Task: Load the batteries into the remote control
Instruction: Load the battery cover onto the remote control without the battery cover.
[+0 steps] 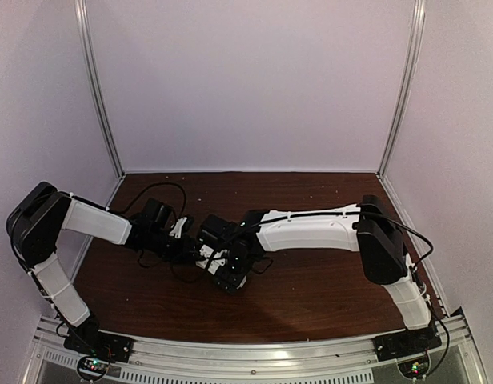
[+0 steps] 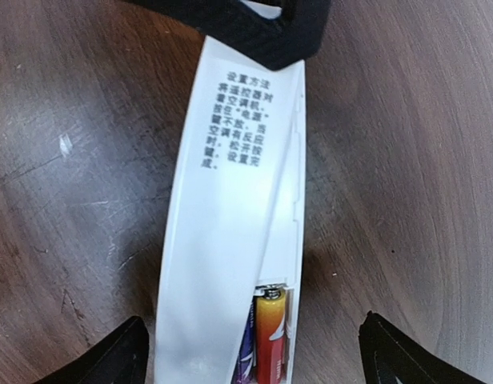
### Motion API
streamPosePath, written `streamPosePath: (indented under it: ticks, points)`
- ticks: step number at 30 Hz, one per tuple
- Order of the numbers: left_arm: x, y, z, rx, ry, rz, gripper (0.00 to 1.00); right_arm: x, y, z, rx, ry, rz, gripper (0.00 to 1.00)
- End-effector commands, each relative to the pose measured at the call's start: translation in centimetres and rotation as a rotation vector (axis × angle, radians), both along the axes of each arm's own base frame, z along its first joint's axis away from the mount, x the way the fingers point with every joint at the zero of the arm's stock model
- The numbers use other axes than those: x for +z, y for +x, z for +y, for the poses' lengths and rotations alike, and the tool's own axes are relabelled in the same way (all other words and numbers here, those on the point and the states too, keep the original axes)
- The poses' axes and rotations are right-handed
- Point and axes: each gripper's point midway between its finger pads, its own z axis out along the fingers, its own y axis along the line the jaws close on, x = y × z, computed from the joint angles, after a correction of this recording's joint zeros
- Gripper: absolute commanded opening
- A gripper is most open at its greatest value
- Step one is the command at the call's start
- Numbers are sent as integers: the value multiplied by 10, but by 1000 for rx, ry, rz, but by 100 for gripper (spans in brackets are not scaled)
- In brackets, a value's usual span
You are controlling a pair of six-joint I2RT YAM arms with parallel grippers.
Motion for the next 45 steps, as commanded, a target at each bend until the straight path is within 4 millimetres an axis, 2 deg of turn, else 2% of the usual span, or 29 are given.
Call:
streamPosePath:
  ticks: [1,6,12,20,23,32,37,45]
  points:
    - [-10,-6,8,0,57,17,40,0,0,2,7,-2,14,86]
    - [-9,-5,7,0,56,16,41,-4,-2,2,18,-3,43,71]
    - [-9,-5,7,1,55,16,41,-6,1,-1,10,0,61,66]
    - [-8,-3,6,1,51,14,43,2,9,-1,-1,27,78,58]
    - [-6,-2,5,1,48,12,43,3,11,-2,-6,33,88,59]
    - [-6,-2,5,1,49,14,43,-3,14,-10,20,1,95,74]
    - [-5,-3,5,0,47,14,43,-10,11,-10,36,-2,124,73]
    - [-3,-3,5,4,46,11,44,-16,6,-8,63,0,156,65]
